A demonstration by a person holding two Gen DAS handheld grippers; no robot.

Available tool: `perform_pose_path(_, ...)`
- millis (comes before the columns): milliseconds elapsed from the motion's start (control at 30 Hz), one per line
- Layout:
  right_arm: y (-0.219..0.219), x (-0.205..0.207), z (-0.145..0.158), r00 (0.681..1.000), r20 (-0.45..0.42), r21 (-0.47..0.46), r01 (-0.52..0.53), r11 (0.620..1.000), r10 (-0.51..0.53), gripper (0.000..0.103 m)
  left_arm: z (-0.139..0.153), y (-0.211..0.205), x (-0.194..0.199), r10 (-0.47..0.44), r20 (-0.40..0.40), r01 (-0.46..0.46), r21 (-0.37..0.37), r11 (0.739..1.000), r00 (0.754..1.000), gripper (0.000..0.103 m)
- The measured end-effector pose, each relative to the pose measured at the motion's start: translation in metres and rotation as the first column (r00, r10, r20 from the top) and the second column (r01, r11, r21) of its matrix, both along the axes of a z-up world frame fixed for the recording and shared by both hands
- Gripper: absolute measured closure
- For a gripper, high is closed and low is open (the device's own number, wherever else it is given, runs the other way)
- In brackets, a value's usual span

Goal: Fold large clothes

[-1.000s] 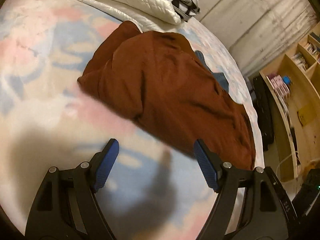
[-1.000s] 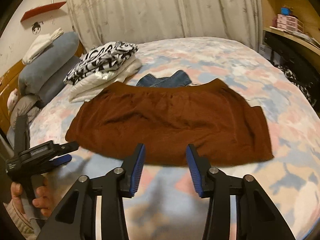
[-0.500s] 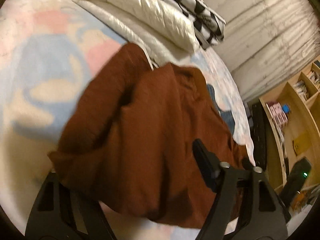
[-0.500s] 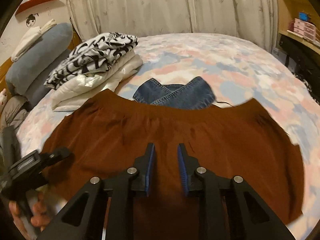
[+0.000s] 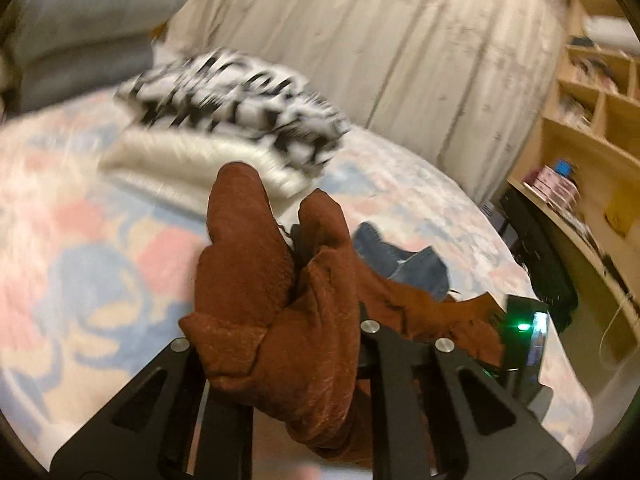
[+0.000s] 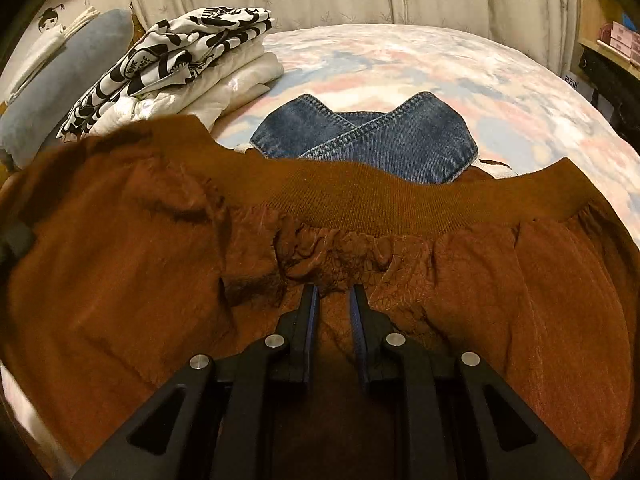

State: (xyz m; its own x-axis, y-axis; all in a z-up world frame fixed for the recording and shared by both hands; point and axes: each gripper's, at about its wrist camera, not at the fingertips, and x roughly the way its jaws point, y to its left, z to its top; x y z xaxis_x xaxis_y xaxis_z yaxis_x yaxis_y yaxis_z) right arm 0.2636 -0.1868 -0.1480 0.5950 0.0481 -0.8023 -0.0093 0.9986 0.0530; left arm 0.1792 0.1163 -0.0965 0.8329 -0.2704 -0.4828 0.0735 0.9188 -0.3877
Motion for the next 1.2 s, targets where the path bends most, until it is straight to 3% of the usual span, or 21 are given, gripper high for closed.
perform_pose_path(233, -0.006, -0.001, -0.004, 1.0, 0.011, 0.039, -0.001, 0.999, 0.001, 0.085, 0.033, -0.041, -0.015, -0.072, 0.079, 0.065, 0.092, 0.994, 0.994, 0.091)
perform_pose_path(533, -0.015, -0.013, 0.001, 1.0, -0.009, 0.081, -0.012, 0.997, 0.012, 0.085, 0.05, -0.078, -0.025, -0.111, 0.087, 0.097, 0.154, 0.983, 0.99, 0.091)
perform_pose_path(633, -0.025, -0.02, 0.013, 0.999, -0.036, 0.136, -0.026, 0.99, 0.031, 0.085, 0.058, -0.094, -0.028, -0.141, 0.095, 0.123, 0.176, 0.977, 0.985, 0.091)
perform_pose_path(800, -0.08, -0.053, 0.056, 0.997, 0.055, 0.16, 0.037, 0.986, -0.046, 0.085, 0.067, -0.137, -0.029, -0.209, 0.098, 0.188, 0.191, 0.963, 0.973, 0.091)
perform_pose_path(967, -0.164, -0.097, 0.088, 0.96, 0.164, 0.119, 0.209, 0.971, -0.227, 0.085, 0.07, -0.208, -0.035, -0.307, 0.108, 0.281, 0.202, 0.938, 0.946, 0.091)
perform_pose_path(1100, -0.218, -0.127, 0.092, 0.923, 0.189, 0.09, 0.324, 0.942, -0.336, 0.085, 0.058, -0.272, -0.045, -0.399, 0.093, 0.373, 0.212, 0.903, 0.912, 0.092)
perform_pose_path(1200, -0.245, -0.145, 0.088, 0.899, 0.191, 0.1, 0.381, 0.919, -0.393, 0.085, 0.033, -0.325, -0.057, -0.467, 0.054, 0.439, 0.259, 0.86, 0.883, 0.093)
